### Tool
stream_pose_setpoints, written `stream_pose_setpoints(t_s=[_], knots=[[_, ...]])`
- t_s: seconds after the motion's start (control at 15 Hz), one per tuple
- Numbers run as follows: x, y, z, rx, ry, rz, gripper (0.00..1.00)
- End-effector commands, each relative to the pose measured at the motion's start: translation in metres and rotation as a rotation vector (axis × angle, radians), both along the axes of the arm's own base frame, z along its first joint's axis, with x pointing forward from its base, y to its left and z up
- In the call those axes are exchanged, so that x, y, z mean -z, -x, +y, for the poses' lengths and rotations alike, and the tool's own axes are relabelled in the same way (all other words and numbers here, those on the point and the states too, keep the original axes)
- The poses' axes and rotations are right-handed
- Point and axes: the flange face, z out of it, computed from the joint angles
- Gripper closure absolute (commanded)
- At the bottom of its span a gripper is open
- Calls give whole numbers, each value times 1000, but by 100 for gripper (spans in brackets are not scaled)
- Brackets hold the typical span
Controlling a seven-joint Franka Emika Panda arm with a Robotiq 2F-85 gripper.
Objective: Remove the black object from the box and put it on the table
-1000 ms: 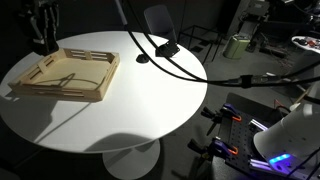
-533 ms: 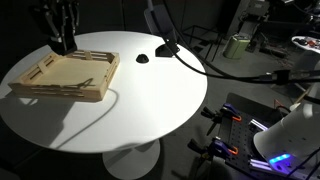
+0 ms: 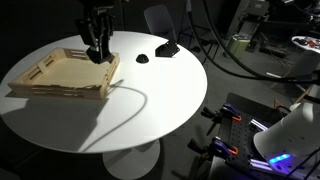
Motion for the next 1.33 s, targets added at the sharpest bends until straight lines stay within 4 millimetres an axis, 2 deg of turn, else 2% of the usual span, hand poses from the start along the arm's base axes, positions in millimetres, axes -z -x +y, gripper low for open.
stream_pose_setpoints(t_s=[0.0,0.27,0.53,0.87,1.27], knots=[[6,24,-20,47,-22,13,83],[21,32,-36,61,-6,10,83],[45,30,-56,66,10,-8,83],[73,32,-92,115,49,-19,83],[91,37,-135,164,123,-14,83]])
